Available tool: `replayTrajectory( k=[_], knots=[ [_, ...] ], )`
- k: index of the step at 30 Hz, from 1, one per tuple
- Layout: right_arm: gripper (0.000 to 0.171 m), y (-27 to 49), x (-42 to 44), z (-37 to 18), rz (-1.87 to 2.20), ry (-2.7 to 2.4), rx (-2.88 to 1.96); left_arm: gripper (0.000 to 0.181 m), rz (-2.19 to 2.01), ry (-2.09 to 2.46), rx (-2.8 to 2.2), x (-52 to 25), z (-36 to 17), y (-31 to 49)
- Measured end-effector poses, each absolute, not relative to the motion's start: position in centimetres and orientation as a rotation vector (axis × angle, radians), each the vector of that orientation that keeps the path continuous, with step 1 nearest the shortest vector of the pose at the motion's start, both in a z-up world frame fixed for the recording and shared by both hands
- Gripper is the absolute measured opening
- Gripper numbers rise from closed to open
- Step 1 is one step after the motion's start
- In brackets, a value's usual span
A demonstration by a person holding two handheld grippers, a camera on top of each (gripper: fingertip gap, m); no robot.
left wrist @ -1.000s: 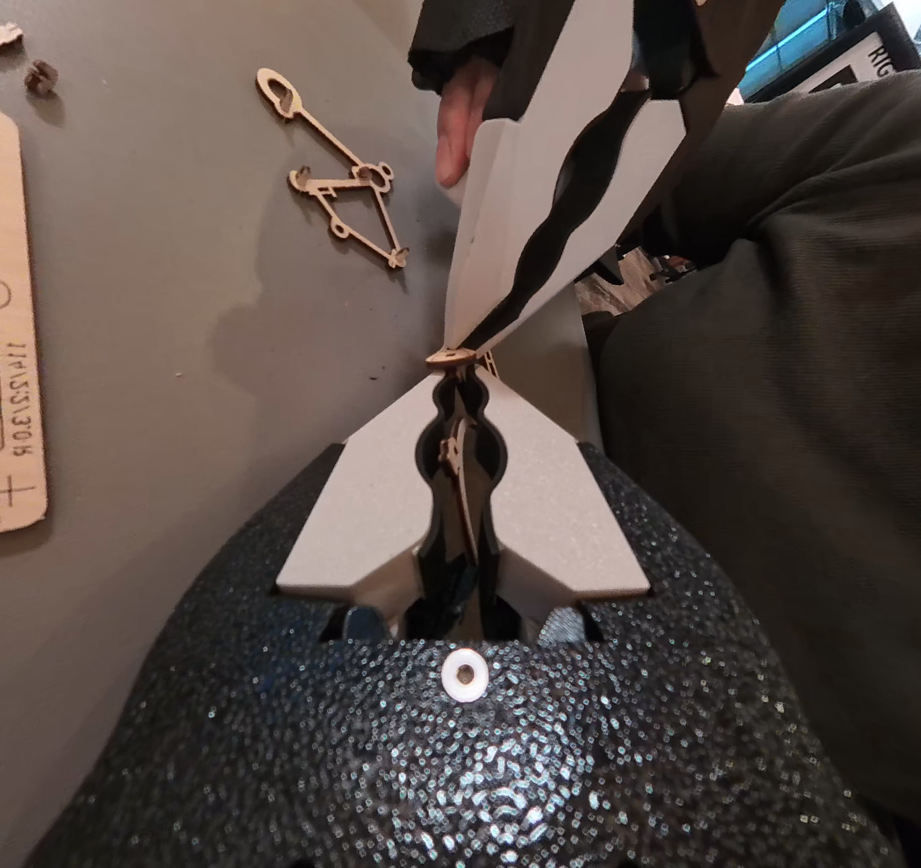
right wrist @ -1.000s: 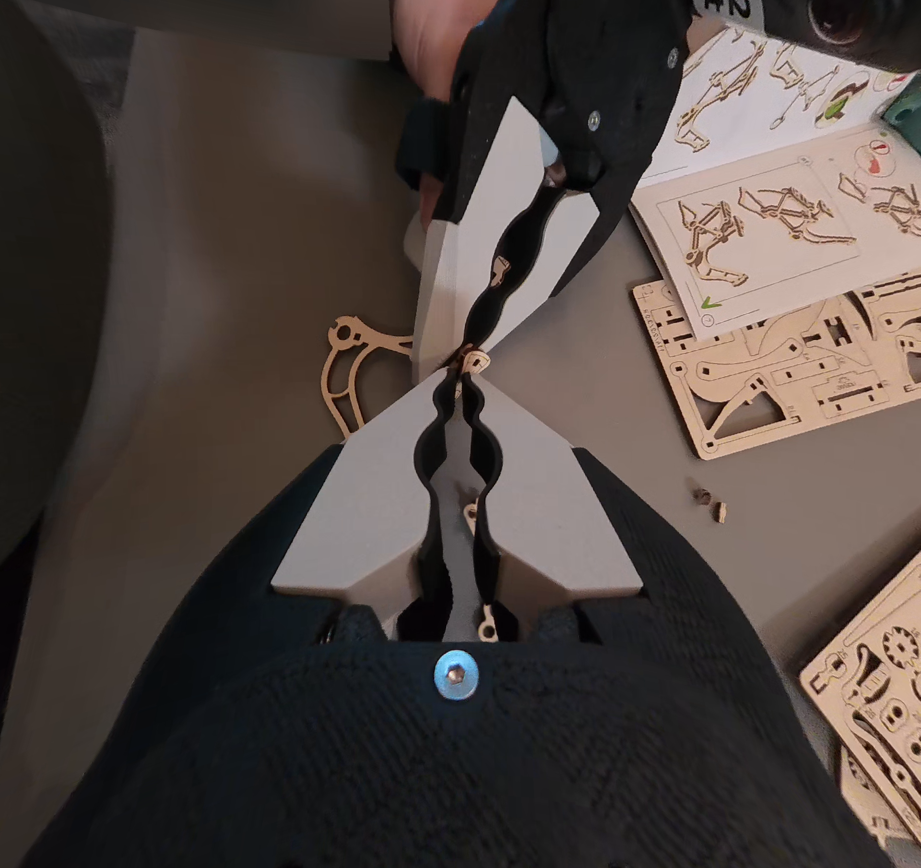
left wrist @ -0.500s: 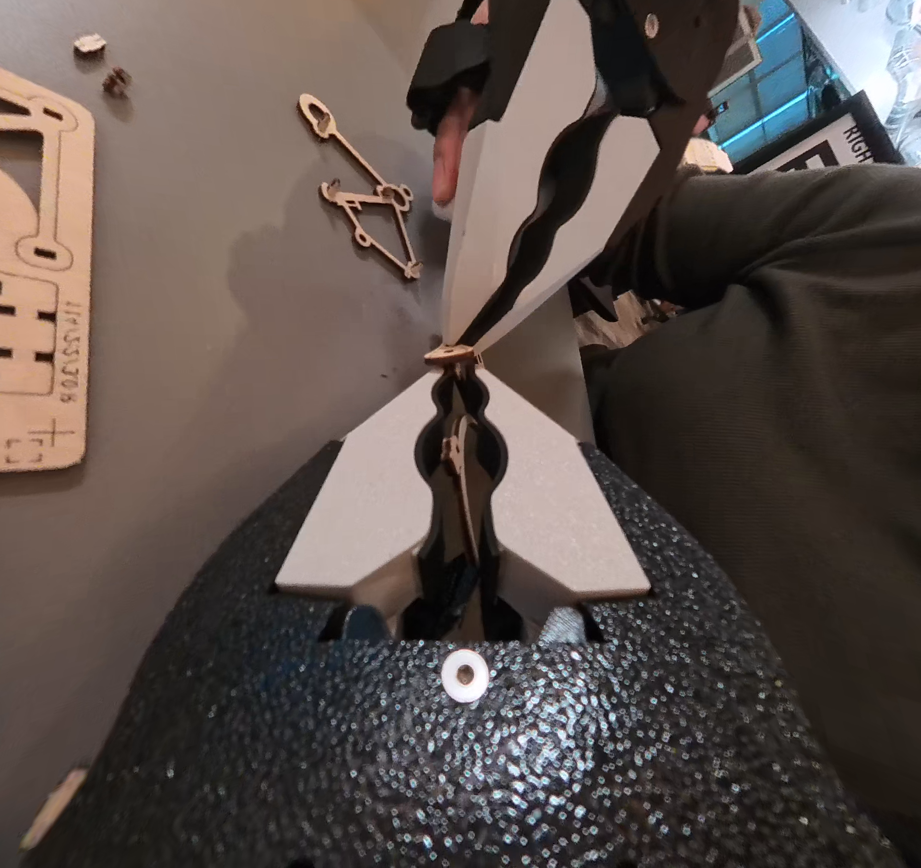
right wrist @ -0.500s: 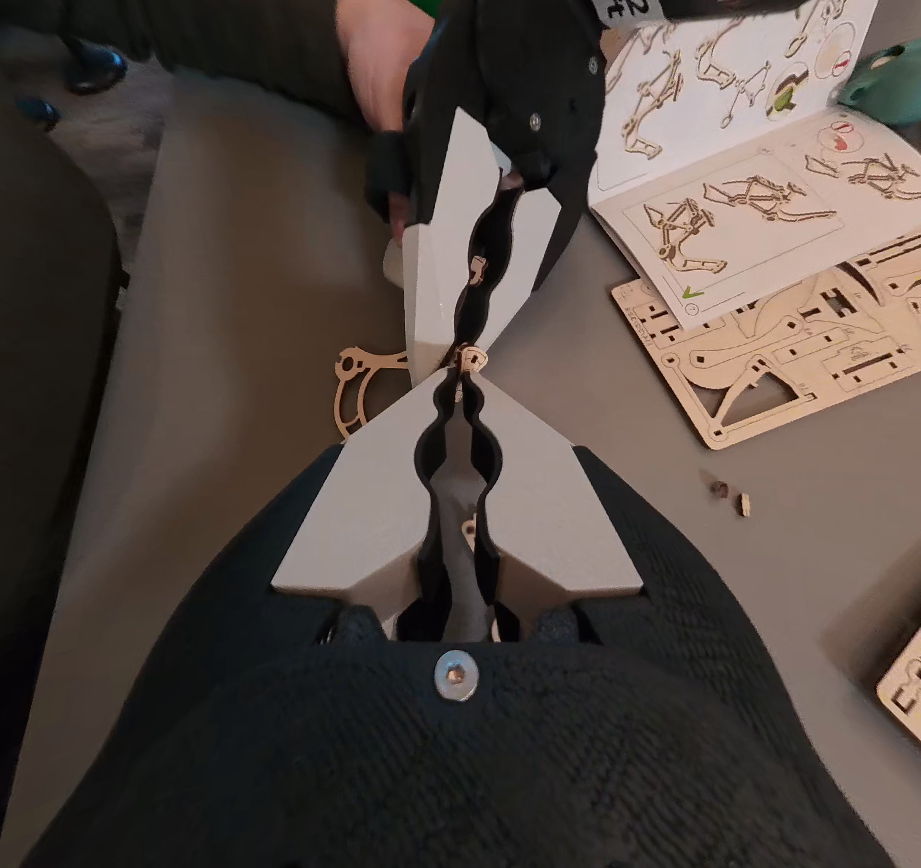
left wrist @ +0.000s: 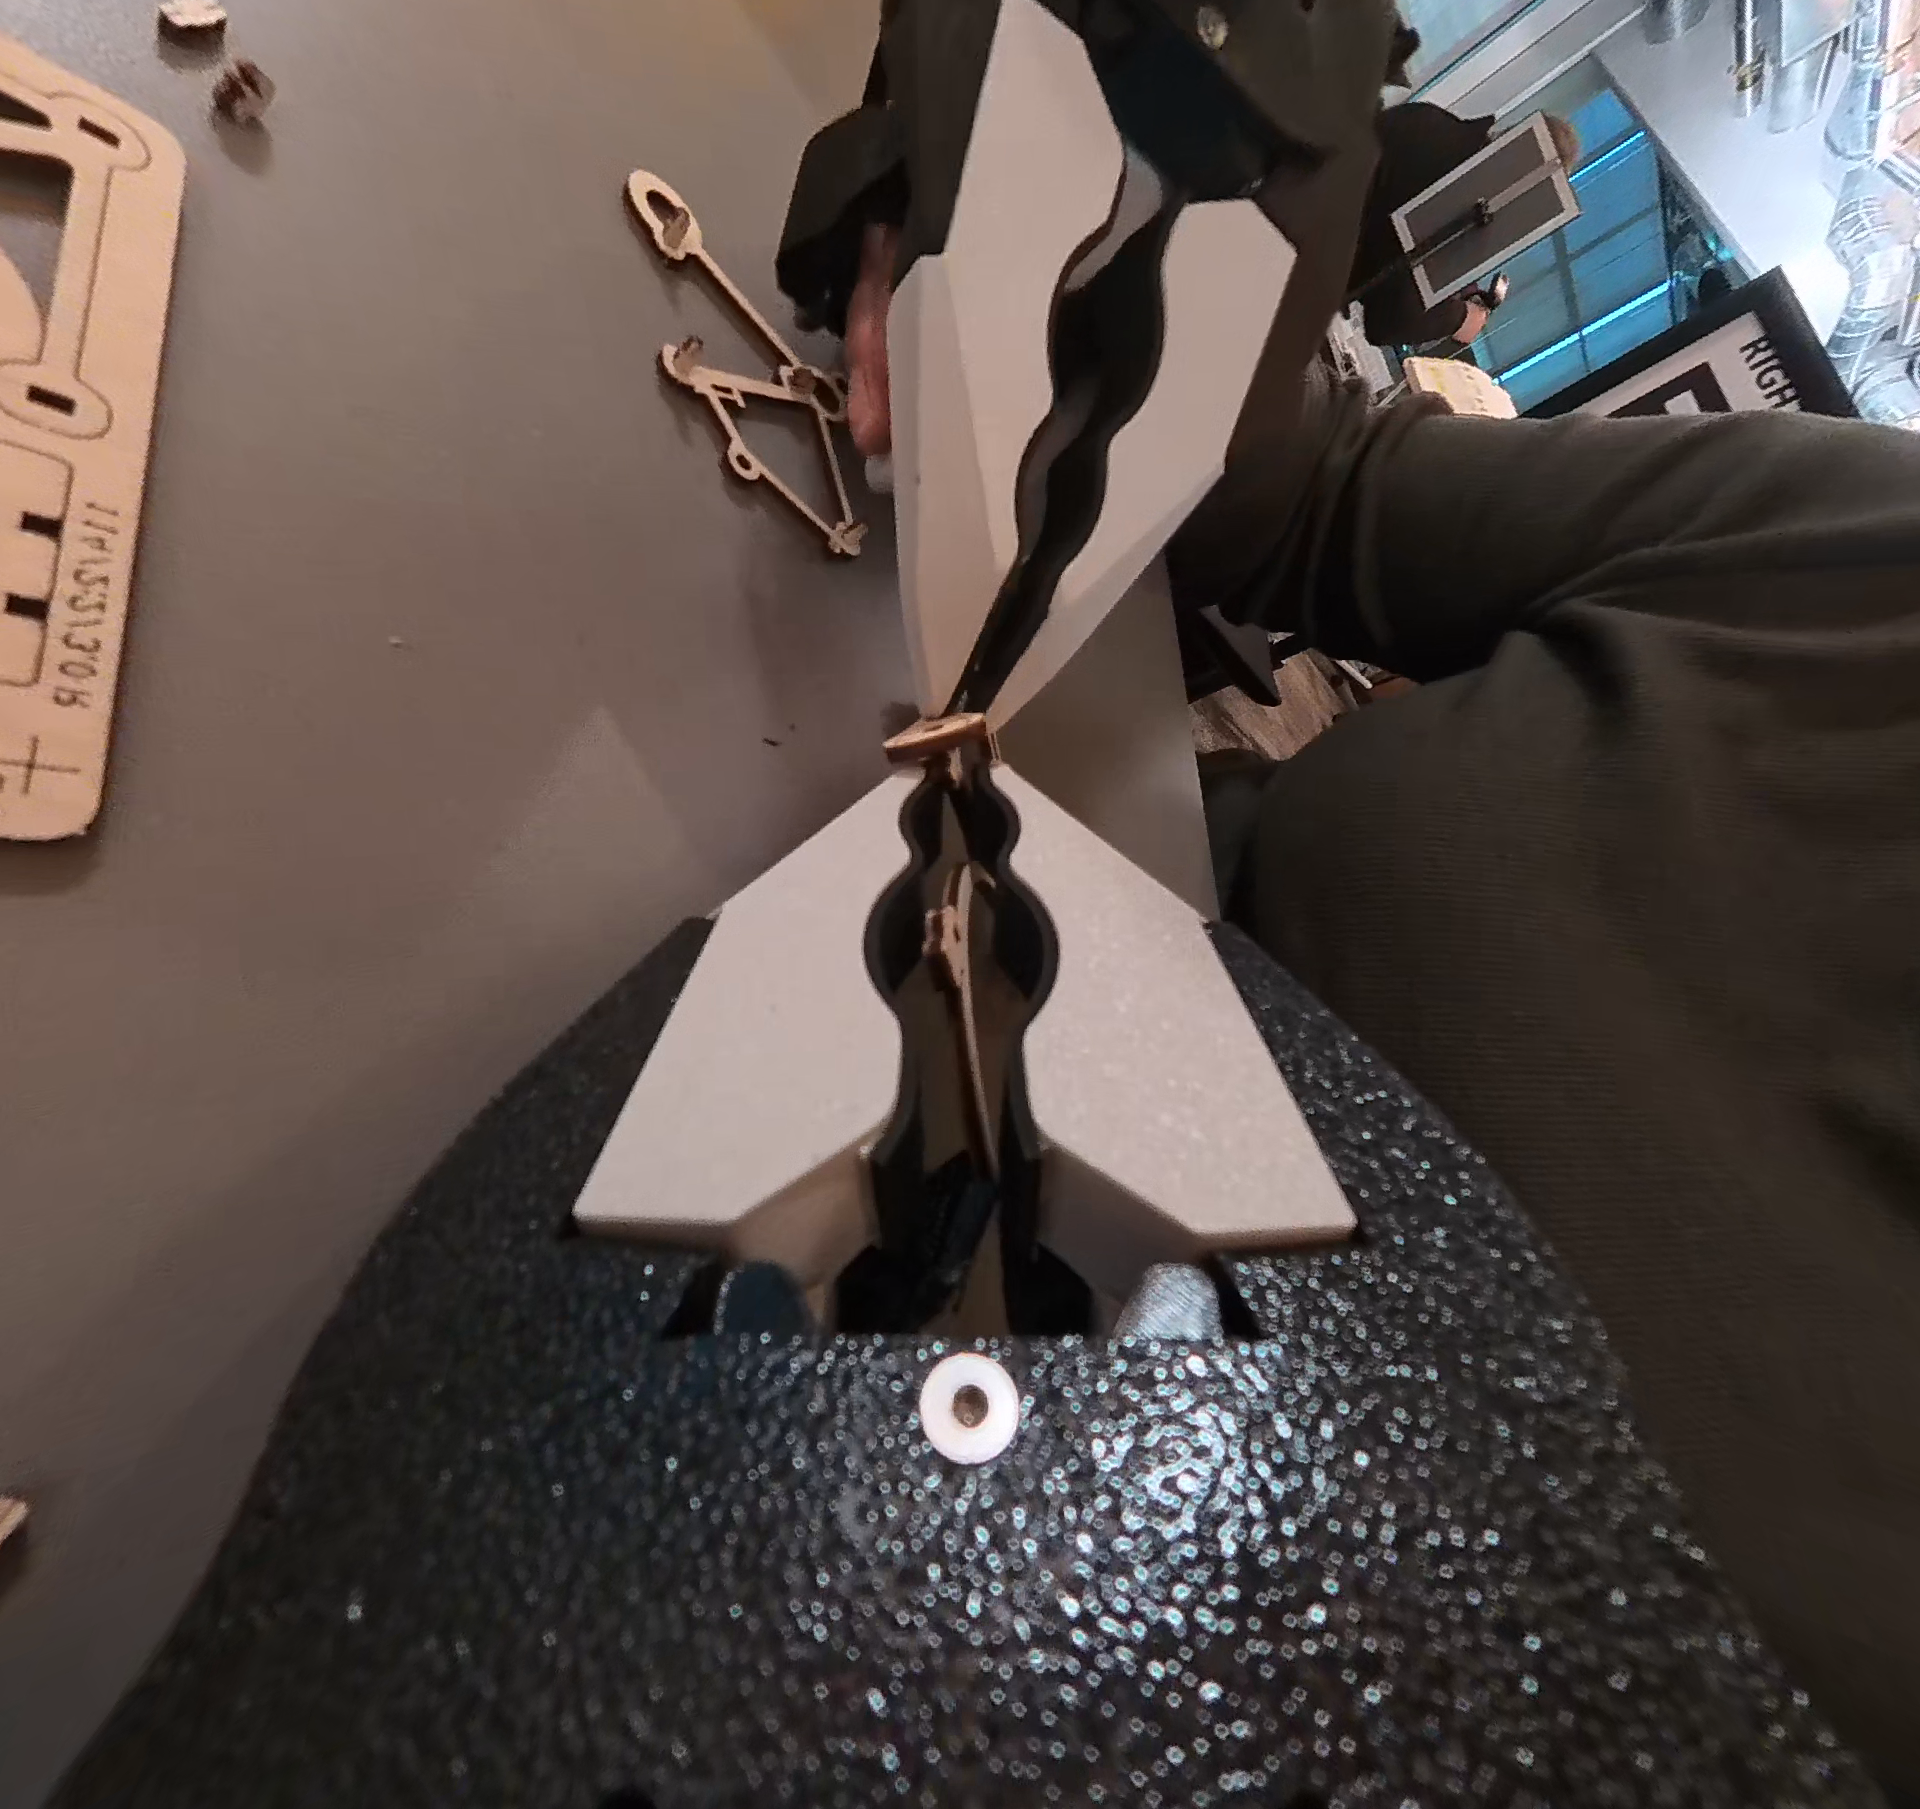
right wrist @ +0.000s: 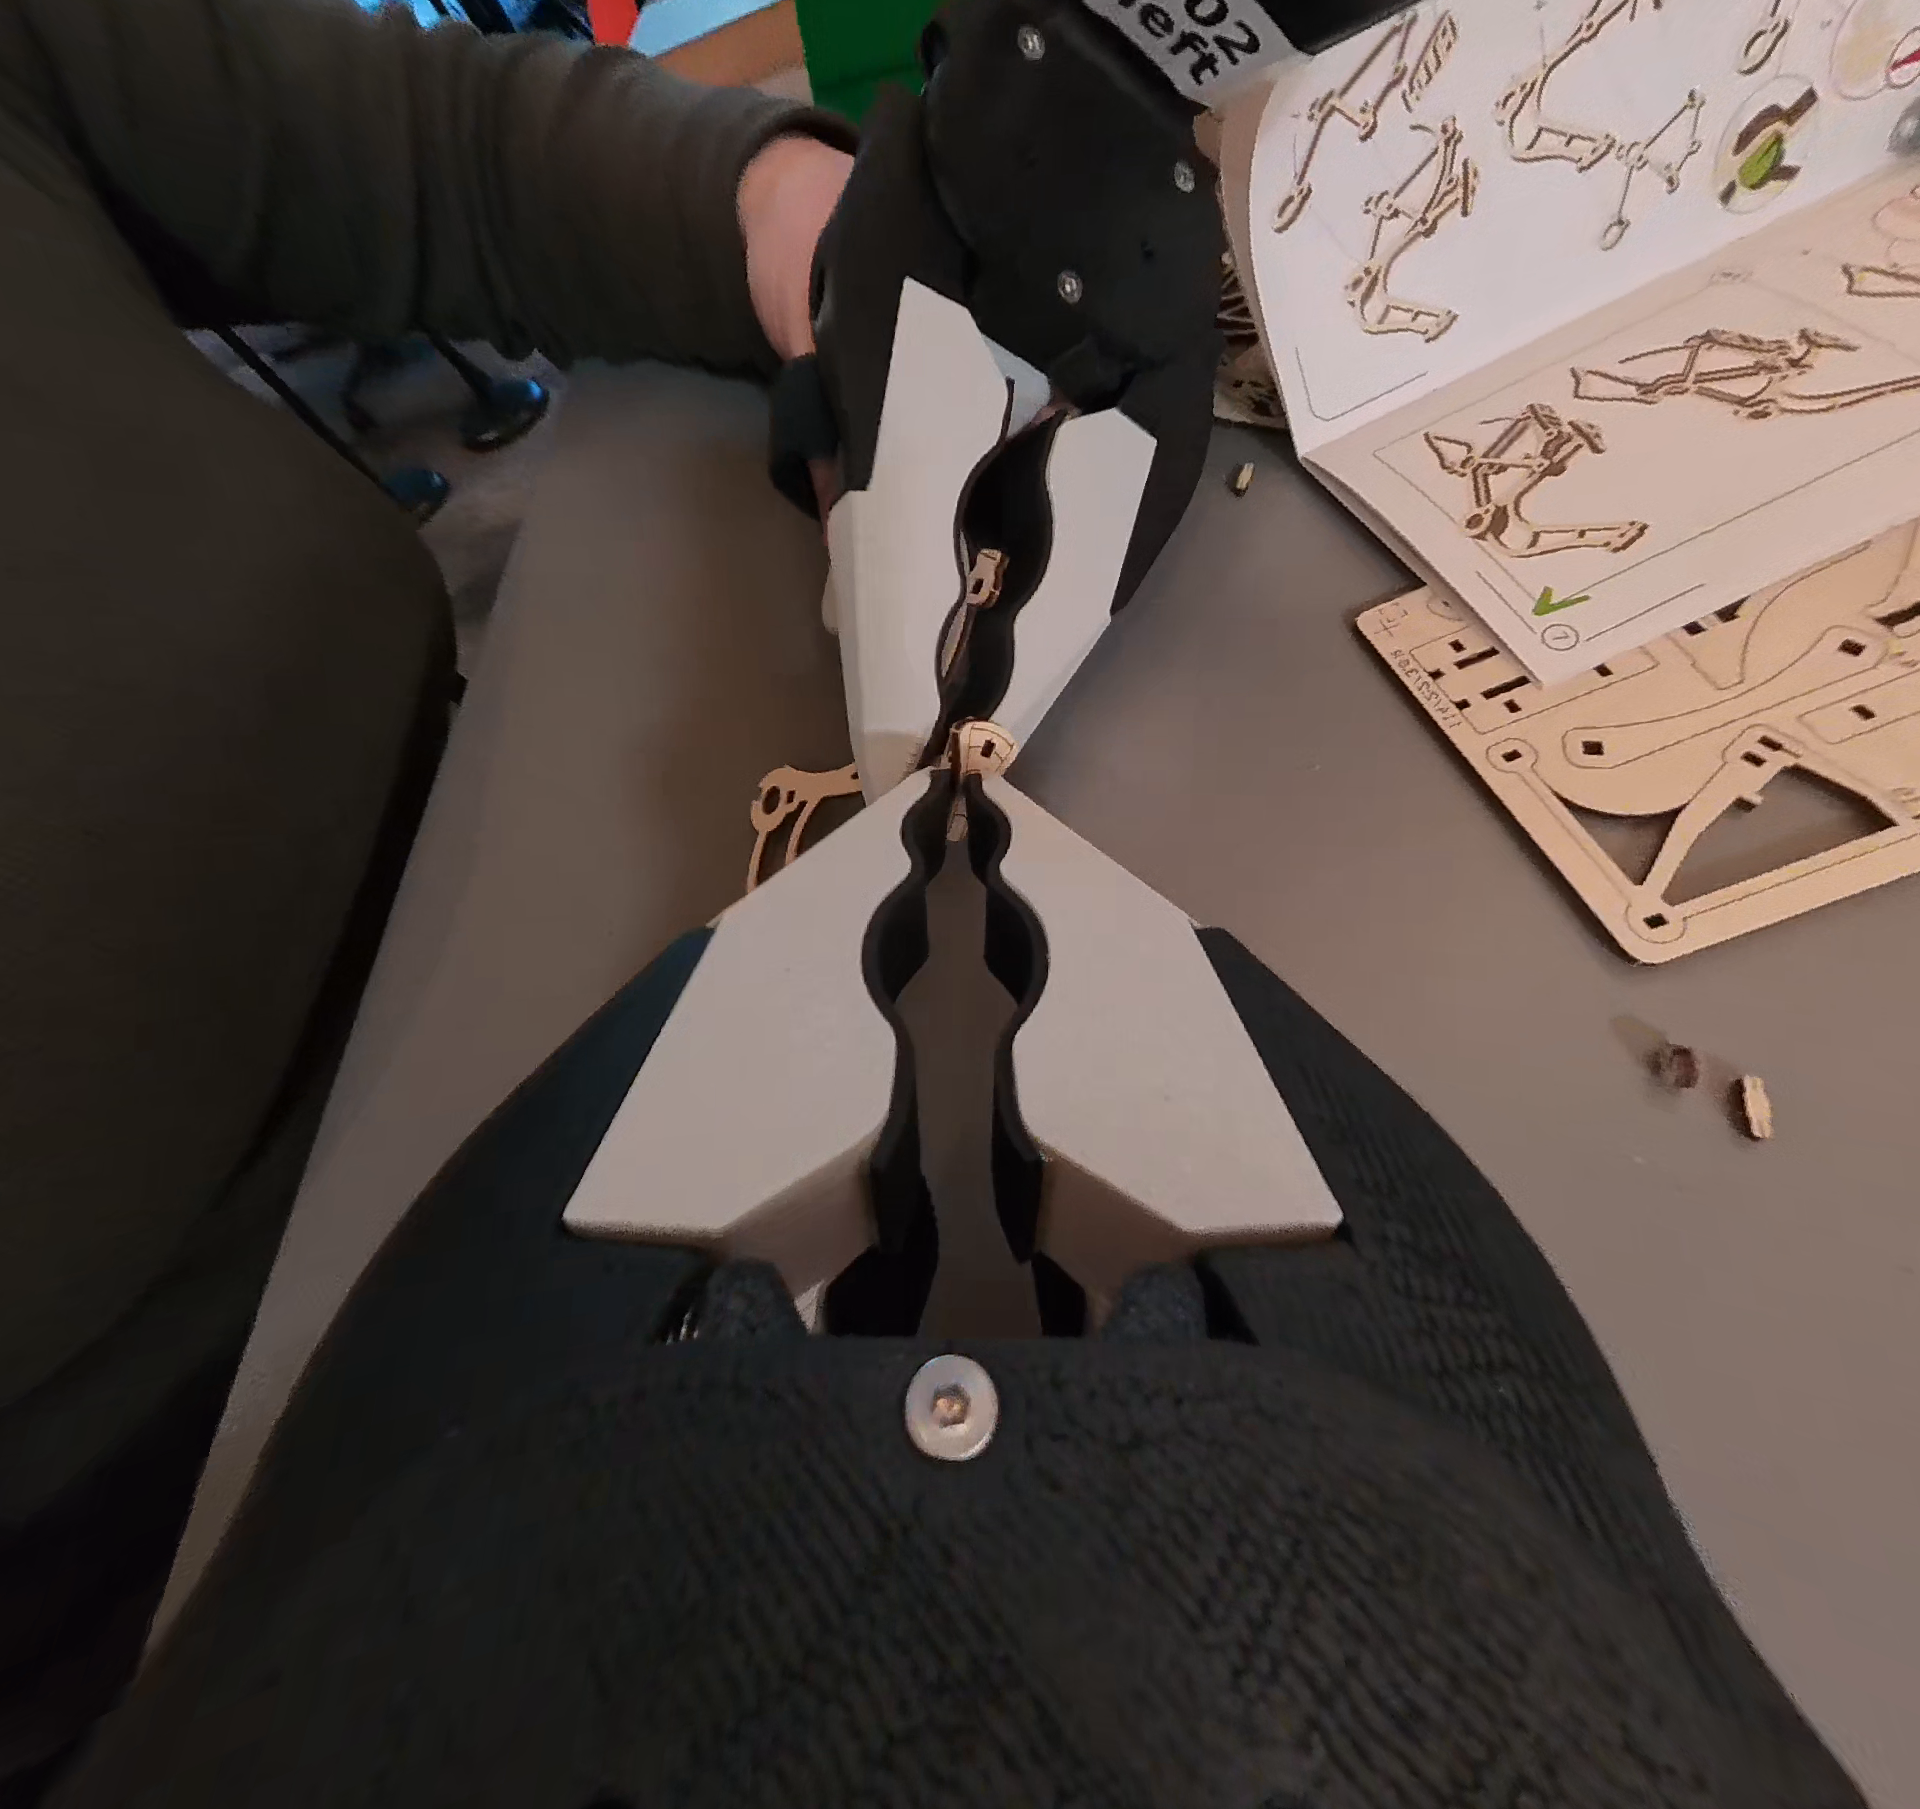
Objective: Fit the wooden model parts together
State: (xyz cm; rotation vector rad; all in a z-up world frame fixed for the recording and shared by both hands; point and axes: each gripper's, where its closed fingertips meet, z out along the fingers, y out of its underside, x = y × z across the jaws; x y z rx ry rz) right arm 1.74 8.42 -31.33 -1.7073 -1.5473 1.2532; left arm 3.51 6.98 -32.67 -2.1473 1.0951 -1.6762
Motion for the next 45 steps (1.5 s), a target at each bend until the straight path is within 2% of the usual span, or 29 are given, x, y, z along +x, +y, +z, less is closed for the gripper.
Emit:
replayTrajectory(
  k=[5,20,23,28,34,37,41,45],
  knots=[
    [0.011,8.0,1.8,-30.9,1.378,-1.529,-1.692,0.002,-1.682,1.098,-2.138,3.5,-32.6,6.9],
    [0.014,8.7,2.1,-29.5,1.507,-1.4,-1.702,0.0,-1.697,1.157,-2.026,3.6,-31.6,6.3],
    [0.023,8.7,2.0,-28.1,1.536,-1.319,-1.656,0.0,-1.66,1.203,-1.926,3.8,-30.8,5.8],
    [0.023,8.0,2.5,-25.1,1.387,-1.251,-1.438,0.0,-1.623,1.272,-1.689,4.7,-28.6,3.2],
    [0.025,6.5,2.4,-23.0,1.469,-1.213,-1.321,0.0,-1.316,1.249,-1.362,4.4,-26.2,3.8],
    [0.021,6.1,2.4,-22.5,1.412,-1.229,-1.265,0.0,-1.23,1.215,-1.296,4.0,-25.7,4.5],
    [0.002,6.0,2.5,-21.6,1.297,-1.234,-1.191,0.0,-1.194,1.175,-1.275,3.6,-25.3,5.3],
    [0.0,6.2,2.1,-21.8,1.263,-1.238,-1.239,0.0,-1.173,1.186,-1.288,3.8,-25.6,5.3]
  ],
)
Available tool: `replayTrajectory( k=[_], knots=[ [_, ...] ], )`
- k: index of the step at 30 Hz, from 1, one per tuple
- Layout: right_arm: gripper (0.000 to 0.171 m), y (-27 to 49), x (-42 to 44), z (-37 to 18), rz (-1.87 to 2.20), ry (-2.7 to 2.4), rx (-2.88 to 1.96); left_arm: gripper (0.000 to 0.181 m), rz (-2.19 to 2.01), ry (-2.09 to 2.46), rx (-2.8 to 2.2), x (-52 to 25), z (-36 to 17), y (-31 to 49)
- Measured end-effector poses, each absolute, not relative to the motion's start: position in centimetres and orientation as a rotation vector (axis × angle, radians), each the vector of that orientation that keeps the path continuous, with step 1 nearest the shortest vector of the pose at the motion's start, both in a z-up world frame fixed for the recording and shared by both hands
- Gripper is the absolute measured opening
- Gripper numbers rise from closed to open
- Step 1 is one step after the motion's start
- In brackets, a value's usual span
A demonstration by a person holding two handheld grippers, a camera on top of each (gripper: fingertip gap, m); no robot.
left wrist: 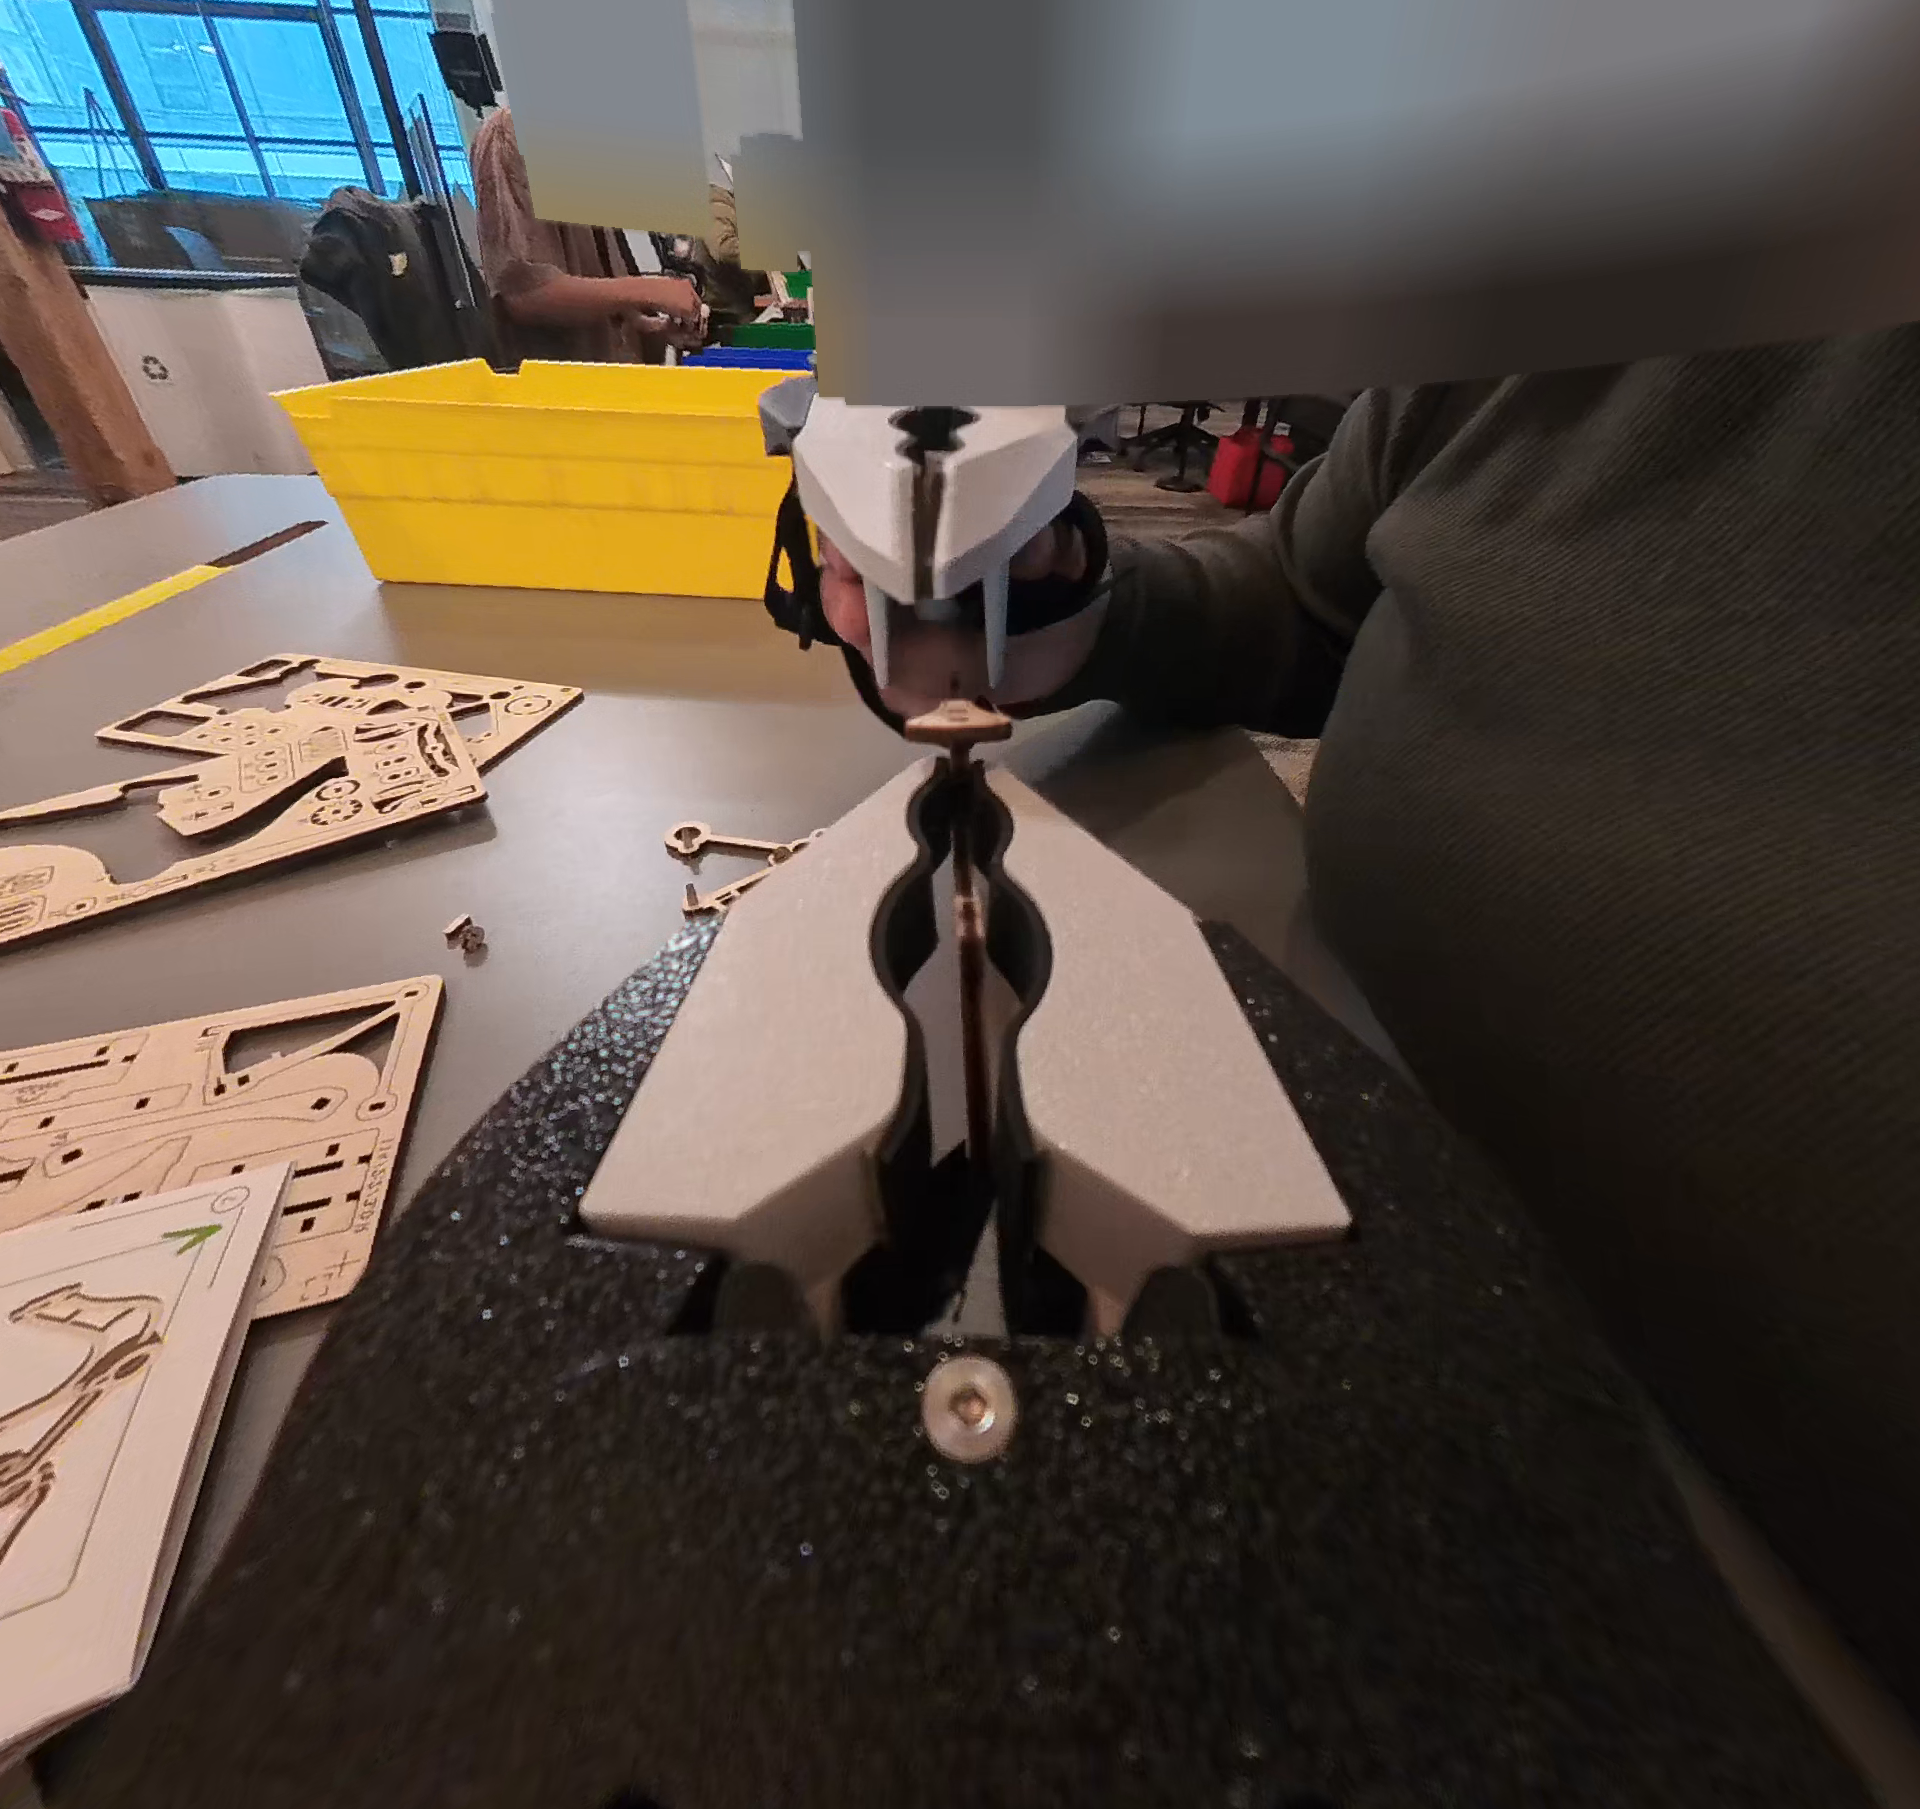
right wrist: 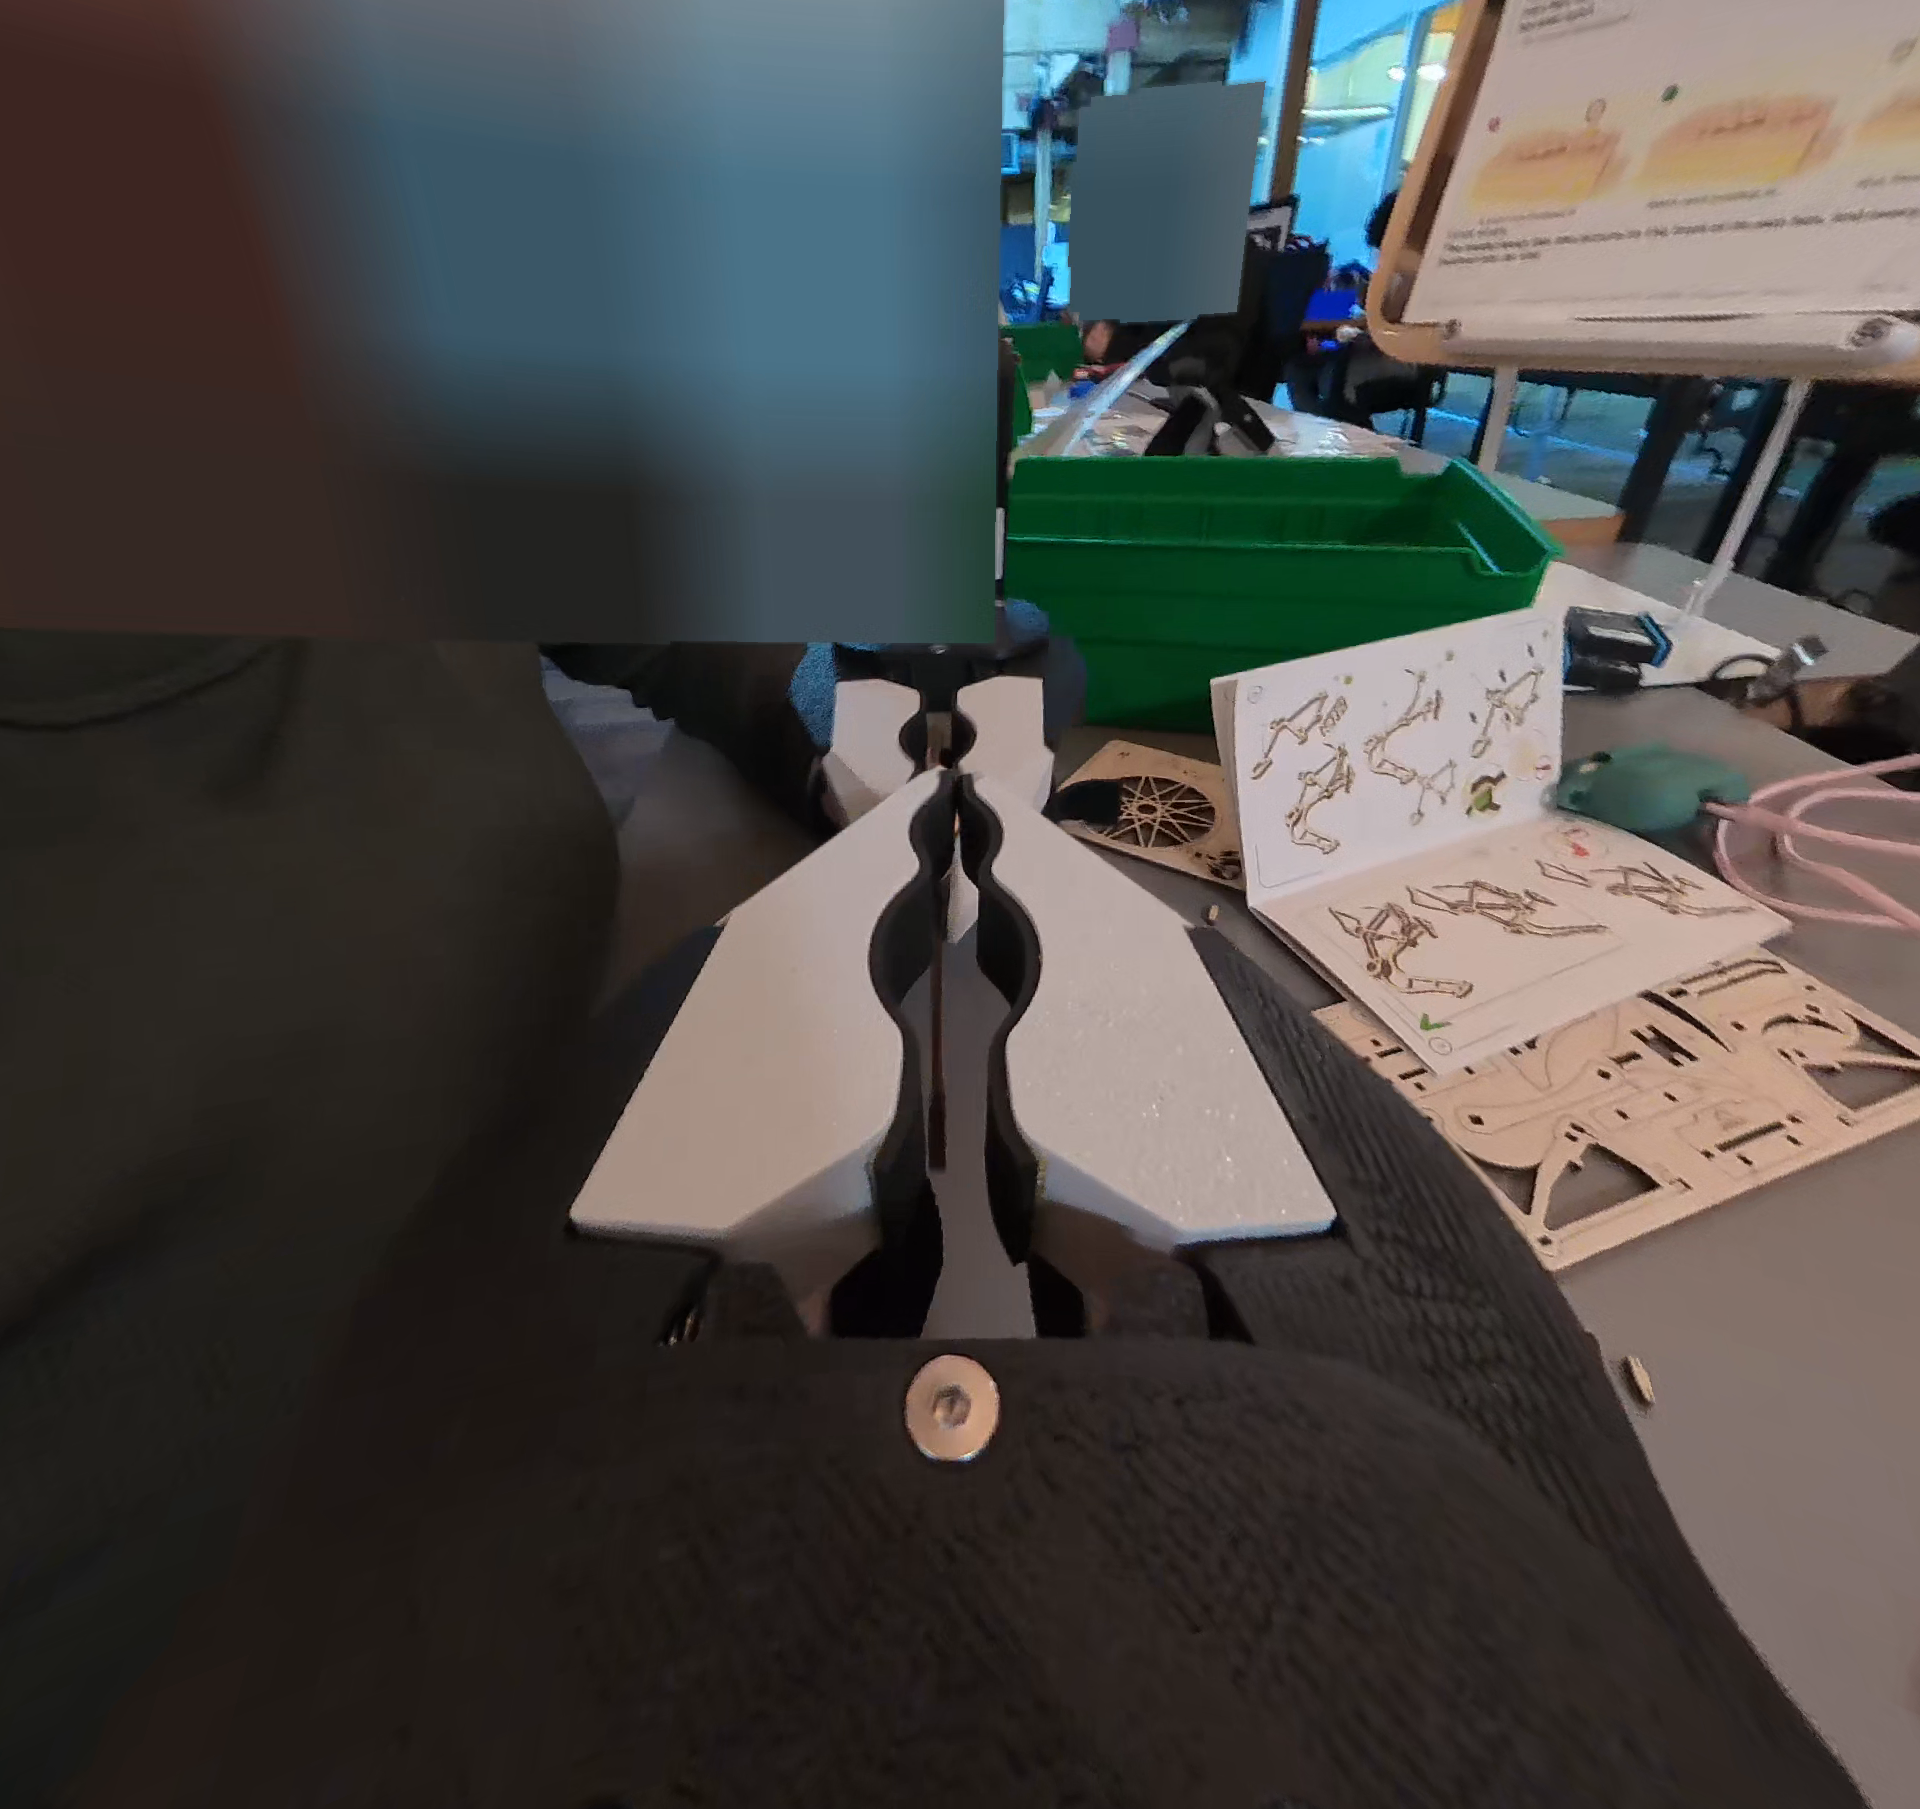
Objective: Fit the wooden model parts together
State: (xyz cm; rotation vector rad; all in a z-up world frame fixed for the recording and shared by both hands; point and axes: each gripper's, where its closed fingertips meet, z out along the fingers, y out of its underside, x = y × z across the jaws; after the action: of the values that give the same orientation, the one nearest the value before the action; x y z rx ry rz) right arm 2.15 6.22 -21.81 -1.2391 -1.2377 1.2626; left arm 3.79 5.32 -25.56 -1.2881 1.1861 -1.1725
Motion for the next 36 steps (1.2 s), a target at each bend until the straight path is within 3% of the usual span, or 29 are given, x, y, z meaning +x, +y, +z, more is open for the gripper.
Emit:
replayTrajectory(
  k=[4,8,12,16,20,23,28,31,36],
  knots=[
    [0.0,6.1,1.7,-20.8,1.266,-1.192,-1.221,0.0,-1.16,1.197,-1.304,3.9,-25.8,5.4],
    [0.0,5.5,0.6,-23.4,1.294,-1.285,-1.319,0.0,-1.198,1.202,-1.316,4.0,-25.8,5.1],
    [0.0,6.2,1.4,-21.0,1.341,-1.158,-1.257,0.0,-1.236,1.182,-1.292,3.9,-25.4,5.0],
    [0.0,5.3,0.5,-23.1,1.333,-1.272,-1.315,0.0,-1.24,1.191,-1.306,3.9,-25.6,5.0],
    [0.0,5.6,1.1,-21.0,1.325,-1.19,-1.233,0.0,-1.24,1.172,-1.307,3.9,-25.4,5.2],
    [0.0,5.3,0.6,-23.1,1.321,-1.274,-1.305,0.0,-1.247,1.16,-1.324,3.7,-25.5,5.4],
    [0.0,5.5,1.4,-20.9,1.343,-1.185,-1.208,0.0,-1.253,1.15,-1.32,3.7,-25.3,5.5],
    [0.0,5.5,0.8,-23.0,1.311,-1.271,-1.29,0.0,-1.25,1.151,-1.32,3.6,-25.3,5.5],
    [0.0,5.9,1.5,-20.5,1.339,-1.137,-1.209,0.0,-1.251,1.154,-1.324,3.7,-25.4,5.5]
  ],
)
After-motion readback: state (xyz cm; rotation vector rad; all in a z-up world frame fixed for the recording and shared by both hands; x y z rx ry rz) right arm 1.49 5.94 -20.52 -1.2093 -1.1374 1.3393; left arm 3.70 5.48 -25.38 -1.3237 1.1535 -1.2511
